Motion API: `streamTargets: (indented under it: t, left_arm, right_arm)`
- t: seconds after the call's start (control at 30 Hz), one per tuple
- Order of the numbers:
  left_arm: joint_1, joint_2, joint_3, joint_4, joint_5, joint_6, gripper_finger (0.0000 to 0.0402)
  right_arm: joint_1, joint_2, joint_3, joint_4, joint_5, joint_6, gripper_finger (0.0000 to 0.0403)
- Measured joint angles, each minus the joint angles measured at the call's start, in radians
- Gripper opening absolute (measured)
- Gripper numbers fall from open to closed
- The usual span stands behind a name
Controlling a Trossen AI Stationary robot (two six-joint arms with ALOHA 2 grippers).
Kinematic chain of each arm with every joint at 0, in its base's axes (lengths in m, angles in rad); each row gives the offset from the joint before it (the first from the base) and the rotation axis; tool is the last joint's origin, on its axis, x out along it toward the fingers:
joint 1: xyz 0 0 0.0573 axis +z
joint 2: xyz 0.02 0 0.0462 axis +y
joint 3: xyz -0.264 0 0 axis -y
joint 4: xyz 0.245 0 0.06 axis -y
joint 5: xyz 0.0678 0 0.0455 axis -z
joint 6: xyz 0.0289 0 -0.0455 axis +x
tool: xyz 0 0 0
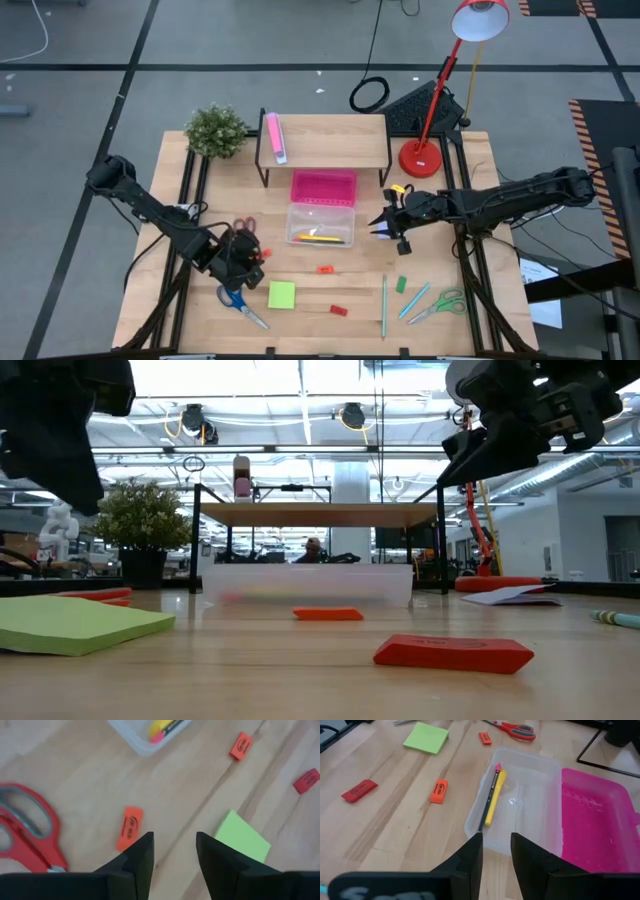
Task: Pack school essentials
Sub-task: Put the blue pen into the supply box
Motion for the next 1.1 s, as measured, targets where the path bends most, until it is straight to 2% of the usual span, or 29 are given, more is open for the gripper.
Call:
streamTargets:
  t: [0.2,0.43,0.63,0.87,1.0,1.1]
  left_arm:
    - [-0.028,0.006,0.000,0.039,0.006,-0.076,0.0147]
    - [-0.042,0.042,0.000,0.076,0.012,-0.086,0.0147]
    - [-0.042,0.096,0.000,0.169,0.016,-0.001,0.0147]
    - [-0.042,0.129,0.000,0.277,0.068,0.079,0.0147]
    - [-0.042,0.135,0.000,0.318,0.069,0.106,0.0147]
    - [-0.042,0.135,0.000,0.317,0.063,0.130,0.0147]
  right_arm:
    - [0.000,0.000,0.000,0.000,0.000,0.002,0.0093]
    - [0.000,0.000,0.000,0.000,-0.001,0.003,0.0093]
    - [0.000,0.000,0.000,0.000,-0.001,0.009,0.0093]
    - [0.001,0.000,0.000,-0.003,-0.007,0.014,0.0093]
    - [0.010,0.000,0.000,-0.038,-0.011,0.065,0.0093]
    - [0.028,0.000,0.000,-0.063,-0.058,0.156,0.0093]
